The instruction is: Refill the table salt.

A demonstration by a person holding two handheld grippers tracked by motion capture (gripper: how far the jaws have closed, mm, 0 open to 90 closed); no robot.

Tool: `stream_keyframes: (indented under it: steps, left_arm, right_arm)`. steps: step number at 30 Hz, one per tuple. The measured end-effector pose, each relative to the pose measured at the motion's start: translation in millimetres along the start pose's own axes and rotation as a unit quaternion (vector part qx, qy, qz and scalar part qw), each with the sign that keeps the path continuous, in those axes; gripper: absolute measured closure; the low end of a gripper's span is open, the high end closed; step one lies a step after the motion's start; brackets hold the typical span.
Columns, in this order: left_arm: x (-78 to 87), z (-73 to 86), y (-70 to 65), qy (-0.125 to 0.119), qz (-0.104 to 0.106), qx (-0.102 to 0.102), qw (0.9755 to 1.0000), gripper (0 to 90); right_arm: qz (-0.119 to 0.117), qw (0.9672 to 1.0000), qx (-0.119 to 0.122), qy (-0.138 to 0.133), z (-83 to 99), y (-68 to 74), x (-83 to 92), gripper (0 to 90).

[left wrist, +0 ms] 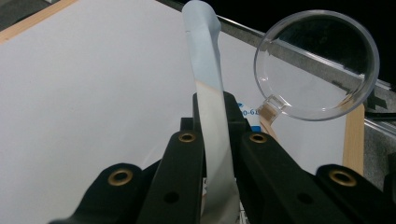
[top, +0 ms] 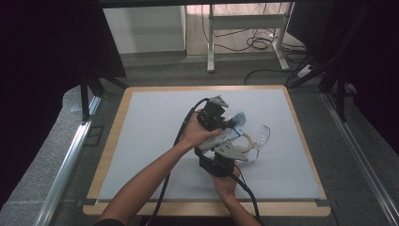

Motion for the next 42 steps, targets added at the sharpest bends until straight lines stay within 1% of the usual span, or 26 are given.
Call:
stream_keyframes:
  steps: [3, 4, 12, 17, 19, 22, 27, 31, 34, 39, 42]
  left_arm:
    - [-2.0, 0.2, 0.7, 0.004, -0.001, -0.003, 1.0, 89.1]
    - [-2.5, 0.0, 0.5, 0.003, -0.001, -0.001, 1.0, 89.0]
    - [-2.5, 0.6, 1.0, 0.002, 0.002, -0.002, 1.0, 89.0]
    - [-2.5, 0.9, 0.7, 0.003, 0.0, 0.0, 1.0, 89.0]
    - [-2.1, 0.3, 0.7, 0.003, -0.002, -0.004, 1.0, 89.0]
    - [-0.2, -1.6, 1.0, 0.006, -0.006, -0.005, 1.0, 89.0]
    - [1.5, -3.4, 1.0, 0.014, -0.012, -0.01, 0.9998, 88.8]
    - [0.2, -4.2, 0.1, 0.013, -0.012, -0.01, 0.9998, 88.8]
    - [-1.5, -3.9, 0.0, 0.018, -0.01, -0.012, 0.9997, 88.8]
    - [-3.1, -4.2, -0.1, 0.021, -0.012, -0.013, 0.9996, 88.7]
    - [-4.4, -3.7, 0.0, 0.03, -0.018, -0.018, 0.9992, 88.6]
  right_arm:
    - [-0.001, 1.0, -0.005, 0.0, 0.4, -1.0, -0.9, 49.7]
    - [-0.001, 1.0, -0.007, 0.0, 0.3, -1.5, -1.4, 49.7]
    - [-0.001, 1.0, -0.002, 0.001, 1.3, -2.2, -1.2, 49.8]
    - [0.0, 1.0, -0.003, 0.001, 1.6, -1.9, -1.4, 49.9]
    - [0.0, 1.0, -0.005, 0.0, 0.9, -1.4, -1.6, 50.0]
    - [0.001, 0.9999, -0.014, -0.005, -1.9, 0.1, -2.5, 50.0]
    - [0.004, 0.9997, -0.018, -0.017, -6.7, 1.3, -4.7, 50.3]
    - [0.009, 0.9997, -0.013, -0.018, -6.8, 0.7, -5.4, 50.9]
    - [0.011, 0.9998, -0.01, -0.015, -6.2, -0.5, -5.7, 51.3]
    - [0.01, 0.9998, -0.008, -0.016, -6.3, -1.4, -6.3, 52.0]
    - [0.005, 0.9997, -0.014, -0.018, -6.6, -1.6, -7.1, 52.2]
Point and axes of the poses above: each handheld gripper's, and its own axes: x roughly backward along the jaws, z roughly out of its underside, y roughly to its left, the point moved 7 cm from there along -x, roughly forward along the jaws, and after that the axes turned 8 degrees about y, right-handed, at the moved point
